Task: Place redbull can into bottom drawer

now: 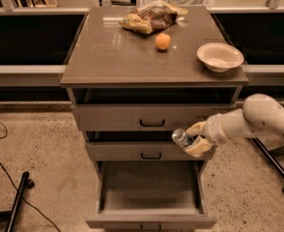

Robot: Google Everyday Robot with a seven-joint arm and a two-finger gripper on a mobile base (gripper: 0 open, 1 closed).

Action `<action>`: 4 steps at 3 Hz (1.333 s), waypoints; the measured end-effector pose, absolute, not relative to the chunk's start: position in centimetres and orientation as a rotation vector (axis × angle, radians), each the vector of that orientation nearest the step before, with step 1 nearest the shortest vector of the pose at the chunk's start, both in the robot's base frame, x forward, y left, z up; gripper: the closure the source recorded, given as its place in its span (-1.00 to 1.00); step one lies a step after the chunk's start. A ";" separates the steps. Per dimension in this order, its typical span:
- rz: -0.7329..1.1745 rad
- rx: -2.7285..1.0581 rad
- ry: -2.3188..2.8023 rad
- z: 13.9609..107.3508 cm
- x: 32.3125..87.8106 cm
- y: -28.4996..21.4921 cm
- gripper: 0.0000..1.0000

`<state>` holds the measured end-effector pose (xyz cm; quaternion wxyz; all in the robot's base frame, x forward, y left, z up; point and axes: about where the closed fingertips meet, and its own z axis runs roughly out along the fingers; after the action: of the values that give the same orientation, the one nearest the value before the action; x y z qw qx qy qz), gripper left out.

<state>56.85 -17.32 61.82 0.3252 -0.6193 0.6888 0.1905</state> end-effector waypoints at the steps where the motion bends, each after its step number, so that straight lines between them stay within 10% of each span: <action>1: 0.432 -1.509 1.775 59.4 57.5 -19.0 1.00; 4: 0.212 -1.509 1.846 49.8 60.2 -20.5 1.00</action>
Offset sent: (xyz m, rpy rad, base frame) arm 0.0072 -0.0181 -0.0254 0.0533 -0.0870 -0.0836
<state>60.18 -20.53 49.85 0.3652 -0.5869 0.7179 0.0824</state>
